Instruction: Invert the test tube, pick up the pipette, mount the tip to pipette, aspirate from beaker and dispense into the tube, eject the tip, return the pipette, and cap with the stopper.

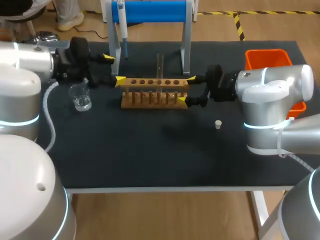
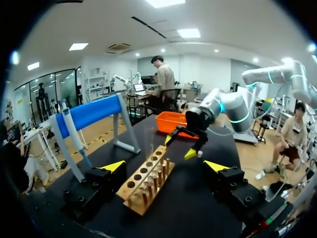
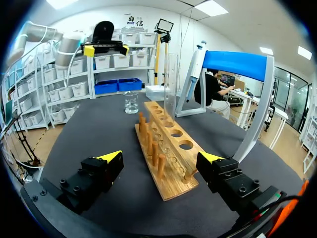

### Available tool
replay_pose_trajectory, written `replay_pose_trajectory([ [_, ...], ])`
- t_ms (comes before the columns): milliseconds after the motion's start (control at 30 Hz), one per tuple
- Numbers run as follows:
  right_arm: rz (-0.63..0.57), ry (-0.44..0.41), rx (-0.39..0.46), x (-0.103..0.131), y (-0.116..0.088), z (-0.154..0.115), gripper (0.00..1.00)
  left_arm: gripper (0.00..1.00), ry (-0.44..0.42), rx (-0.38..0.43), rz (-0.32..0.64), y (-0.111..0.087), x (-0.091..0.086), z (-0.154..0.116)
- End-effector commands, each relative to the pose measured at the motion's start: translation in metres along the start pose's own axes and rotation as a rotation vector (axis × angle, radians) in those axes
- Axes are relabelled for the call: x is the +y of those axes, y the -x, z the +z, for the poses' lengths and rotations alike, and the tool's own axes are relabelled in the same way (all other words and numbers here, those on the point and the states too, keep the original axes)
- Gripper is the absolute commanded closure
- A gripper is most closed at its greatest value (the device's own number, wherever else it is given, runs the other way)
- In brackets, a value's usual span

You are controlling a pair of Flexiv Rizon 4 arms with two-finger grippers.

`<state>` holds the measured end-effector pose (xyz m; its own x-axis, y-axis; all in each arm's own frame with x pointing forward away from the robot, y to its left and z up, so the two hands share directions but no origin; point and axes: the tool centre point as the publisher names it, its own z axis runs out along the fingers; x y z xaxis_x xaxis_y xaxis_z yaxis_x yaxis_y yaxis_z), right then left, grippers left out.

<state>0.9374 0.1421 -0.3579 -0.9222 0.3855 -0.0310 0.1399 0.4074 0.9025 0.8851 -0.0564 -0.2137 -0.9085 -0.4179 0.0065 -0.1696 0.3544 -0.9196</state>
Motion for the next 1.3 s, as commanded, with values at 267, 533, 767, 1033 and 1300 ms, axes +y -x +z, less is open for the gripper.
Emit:
replay_pose_trajectory([
  [267,0.000,0.001,0.000,-0.001,0.000,-0.001,0.00,0.00,-0.004,-0.030,0.000,-0.005,0.000,-0.004],
  [533,0.000,0.001,0.000,-0.001,0.000,-0.001,0.00,0.00,-0.004,-0.030,0.000,-0.005,0.000,-0.004],
  [767,0.000,0.001,0.000,-0.001,0.000,-0.001,0.00,0.00,0.070,-0.125,-0.053,0.025,0.021,-0.029],
  [1033,0.000,0.001,0.000,-0.001,0.000,-0.001,0.00,0.00,0.169,-0.250,-0.118,0.083,0.049,-0.075],
  [1300,0.000,0.001,0.000,-0.001,0.000,-0.001,0.00,0.00,0.260,-0.428,-0.221,0.136,0.077,-0.105],
])
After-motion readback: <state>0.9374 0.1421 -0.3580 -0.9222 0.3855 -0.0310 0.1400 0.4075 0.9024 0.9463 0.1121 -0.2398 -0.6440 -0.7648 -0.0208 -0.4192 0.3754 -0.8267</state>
